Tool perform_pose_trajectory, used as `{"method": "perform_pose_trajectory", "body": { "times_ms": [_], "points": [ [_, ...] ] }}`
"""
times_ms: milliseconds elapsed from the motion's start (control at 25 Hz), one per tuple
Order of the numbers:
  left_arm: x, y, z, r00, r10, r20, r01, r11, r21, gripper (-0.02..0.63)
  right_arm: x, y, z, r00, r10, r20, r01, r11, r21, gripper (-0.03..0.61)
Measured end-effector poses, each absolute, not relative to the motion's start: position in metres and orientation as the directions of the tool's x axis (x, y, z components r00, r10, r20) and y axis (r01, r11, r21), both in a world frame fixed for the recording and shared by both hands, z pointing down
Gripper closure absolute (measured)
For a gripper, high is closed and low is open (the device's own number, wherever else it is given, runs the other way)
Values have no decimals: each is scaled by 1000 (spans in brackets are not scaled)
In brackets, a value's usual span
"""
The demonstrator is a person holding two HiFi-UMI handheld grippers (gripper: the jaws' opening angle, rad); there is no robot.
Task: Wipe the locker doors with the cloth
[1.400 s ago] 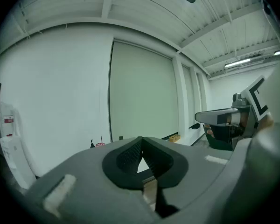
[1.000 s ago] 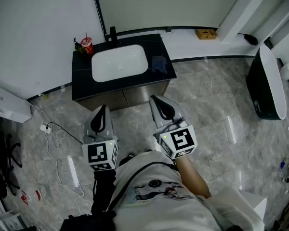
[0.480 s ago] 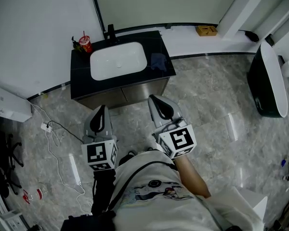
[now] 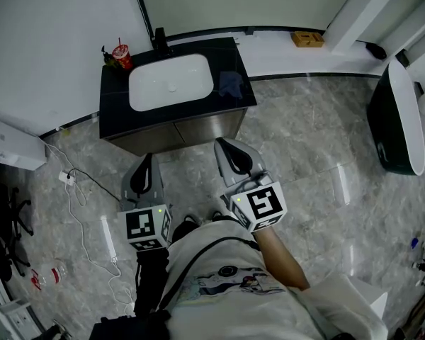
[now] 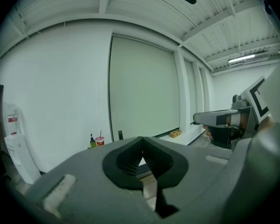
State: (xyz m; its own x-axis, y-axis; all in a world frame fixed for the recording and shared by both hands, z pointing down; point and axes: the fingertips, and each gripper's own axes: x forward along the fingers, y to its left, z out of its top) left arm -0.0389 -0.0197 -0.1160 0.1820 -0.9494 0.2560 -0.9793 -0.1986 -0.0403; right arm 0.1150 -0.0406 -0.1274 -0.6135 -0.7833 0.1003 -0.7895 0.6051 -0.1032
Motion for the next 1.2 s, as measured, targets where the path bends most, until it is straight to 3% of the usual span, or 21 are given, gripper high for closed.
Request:
{"method": "perform_pose_trajectory", "body": {
  "times_ms": [400,960,1200],
  "points": [
    [-47,-32,-94,154,-939,307,-985,-169,-21,612,107,-60,-109,-641,-756,133,-767,628,-132,574],
    [-102,-139,-84,273,-916,295,-960,-278,27,611,43,-147,-96,-580,-797,168,-814,569,-115,573],
    [-118,-164,-67,288,-898,333,-957,-286,57,611,38,-175,-53,-546,-792,271,-837,524,-155,573]
  ]
}}
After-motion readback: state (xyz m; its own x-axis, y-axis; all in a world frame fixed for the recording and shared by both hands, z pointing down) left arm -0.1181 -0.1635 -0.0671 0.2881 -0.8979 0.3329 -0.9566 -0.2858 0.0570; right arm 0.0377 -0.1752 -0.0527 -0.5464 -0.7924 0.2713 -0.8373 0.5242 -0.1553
